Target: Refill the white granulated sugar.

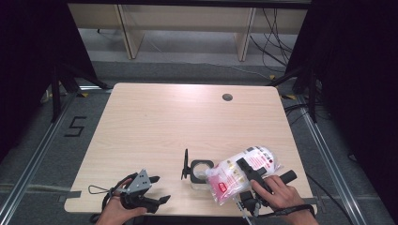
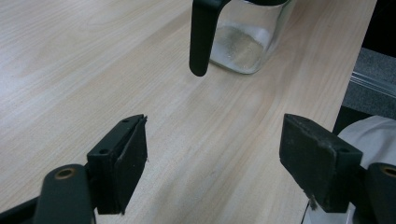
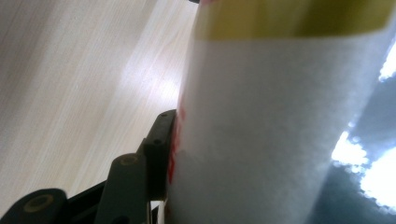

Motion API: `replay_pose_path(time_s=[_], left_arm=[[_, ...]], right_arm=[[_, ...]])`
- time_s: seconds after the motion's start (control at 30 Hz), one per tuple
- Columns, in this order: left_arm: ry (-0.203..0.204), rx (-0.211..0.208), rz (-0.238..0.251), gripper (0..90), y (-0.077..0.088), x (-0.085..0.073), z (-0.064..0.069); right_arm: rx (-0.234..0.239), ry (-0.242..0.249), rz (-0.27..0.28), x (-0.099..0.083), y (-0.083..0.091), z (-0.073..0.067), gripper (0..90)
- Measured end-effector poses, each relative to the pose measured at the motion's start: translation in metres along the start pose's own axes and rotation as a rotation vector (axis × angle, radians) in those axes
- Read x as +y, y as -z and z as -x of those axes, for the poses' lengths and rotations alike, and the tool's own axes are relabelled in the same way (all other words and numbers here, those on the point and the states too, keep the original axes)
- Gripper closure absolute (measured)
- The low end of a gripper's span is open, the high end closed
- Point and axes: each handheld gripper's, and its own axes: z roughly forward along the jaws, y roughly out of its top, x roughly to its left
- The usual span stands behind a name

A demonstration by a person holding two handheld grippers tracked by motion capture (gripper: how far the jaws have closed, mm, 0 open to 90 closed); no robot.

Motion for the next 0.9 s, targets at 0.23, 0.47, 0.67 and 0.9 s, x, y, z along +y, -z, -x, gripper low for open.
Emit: replay_pose_path(time_s=[0.23,0.47,0.67,0.9], left_arm=[[0.002,0.001,0.0,23.1,0.0,0.0001,0.0002],[-0.016,-0.002,0.001,23.1,0.0002,0.0005,-0.001],[-0.001,-0.003,-0.001,23.1,-0.0005,-0.0001,-0.0001],[0.009,-0.01,0.0,23.1,-0.0012,-0.0002,0.0006]], right_arm=[[0.002,0.008,-0.002,-0.0003,0.0,0.0006,52.3],[0.0,0.02,-0.011,-0.0005,0.0013,0.0022,52.4],[0.013,0.008,-0.037,-0.0004,0.0026,0.0003,52.4],[0.005,0.069,-0.033,0.001,0.0035,0.0053,52.4]])
